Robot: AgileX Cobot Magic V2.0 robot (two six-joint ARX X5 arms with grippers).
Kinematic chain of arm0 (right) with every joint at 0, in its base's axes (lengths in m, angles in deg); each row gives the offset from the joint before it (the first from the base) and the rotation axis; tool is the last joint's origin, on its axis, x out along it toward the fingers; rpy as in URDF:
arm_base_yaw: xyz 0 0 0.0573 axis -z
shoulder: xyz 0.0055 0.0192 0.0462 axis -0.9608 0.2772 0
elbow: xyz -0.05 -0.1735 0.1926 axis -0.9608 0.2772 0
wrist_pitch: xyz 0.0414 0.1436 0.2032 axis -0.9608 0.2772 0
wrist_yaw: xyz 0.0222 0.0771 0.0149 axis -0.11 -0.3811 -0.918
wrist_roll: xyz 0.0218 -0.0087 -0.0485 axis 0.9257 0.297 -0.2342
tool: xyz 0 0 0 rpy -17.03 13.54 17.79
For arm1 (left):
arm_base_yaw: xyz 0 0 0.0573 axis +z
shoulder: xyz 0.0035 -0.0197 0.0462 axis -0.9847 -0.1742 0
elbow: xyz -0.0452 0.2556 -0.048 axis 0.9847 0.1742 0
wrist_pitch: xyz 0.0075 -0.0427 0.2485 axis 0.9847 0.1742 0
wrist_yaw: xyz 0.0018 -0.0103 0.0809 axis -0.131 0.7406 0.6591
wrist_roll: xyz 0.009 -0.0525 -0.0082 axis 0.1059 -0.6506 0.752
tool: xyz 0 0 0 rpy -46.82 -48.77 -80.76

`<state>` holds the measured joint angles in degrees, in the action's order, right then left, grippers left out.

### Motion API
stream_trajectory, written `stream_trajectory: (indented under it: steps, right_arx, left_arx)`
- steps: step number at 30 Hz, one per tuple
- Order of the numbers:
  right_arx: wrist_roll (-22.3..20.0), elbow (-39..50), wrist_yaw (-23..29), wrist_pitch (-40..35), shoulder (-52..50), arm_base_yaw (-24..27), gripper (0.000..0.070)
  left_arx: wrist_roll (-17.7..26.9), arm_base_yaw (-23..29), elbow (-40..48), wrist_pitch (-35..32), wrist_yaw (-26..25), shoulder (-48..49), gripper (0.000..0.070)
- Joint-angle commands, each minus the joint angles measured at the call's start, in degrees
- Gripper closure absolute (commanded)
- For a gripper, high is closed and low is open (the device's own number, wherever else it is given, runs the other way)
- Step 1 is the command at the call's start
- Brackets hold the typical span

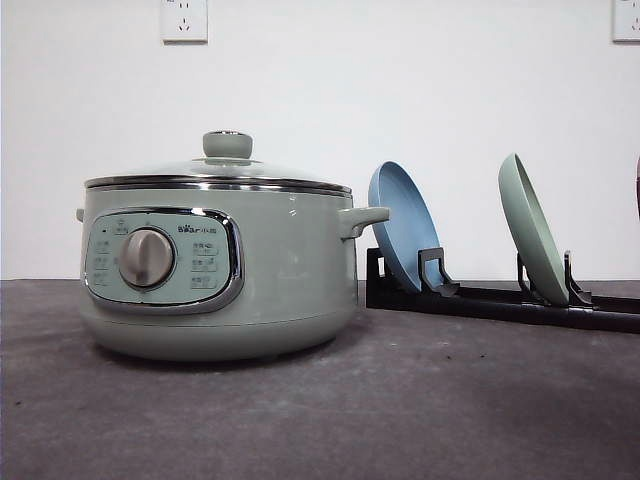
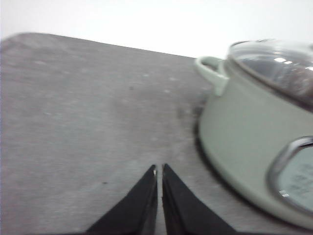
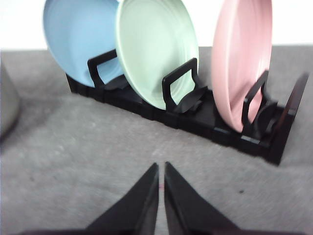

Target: Transfer potato from steamer to green plate

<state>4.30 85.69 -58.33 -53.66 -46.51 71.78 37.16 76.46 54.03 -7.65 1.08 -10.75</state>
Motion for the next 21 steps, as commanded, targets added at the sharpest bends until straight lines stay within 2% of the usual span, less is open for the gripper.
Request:
stream_trajectory:
  steps: [1, 6, 10, 16, 21]
  right_arx:
    - [6.0, -1.3, -0.1, -0.4, -0.1, 0.0, 0.0697]
    - [11.8, -5.0, 0.0, -0.4, -0.1, -0.1, 0.0697]
    - [14.2, -9.4, -0.4, 0.1, 0.8, -0.1, 0.0697]
    - [12.5, -20.6, -3.2, 6.9, 7.0, 0.0, 0.0697]
    - [10.6, -30.3, -8.7, 11.7, 14.9, -0.1, 0.0697]
  left_arx:
    - [-3.5, -0.2, 1.1, -1.8, -0.6, -0.2, 0.0691]
    - [-8.8, -1.1, -1.4, -2.8, -0.6, -1.9, 0.069]
    - [-10.0, -1.7, -5.8, -5.0, 0.0, -5.5, 0.069]
    - [-7.7, -1.7, -17.8, -4.4, 0.3, -17.2, 0.069]
    - [-4.9, -2.5, -30.9, 2.5, -5.4, -28.5, 0.069]
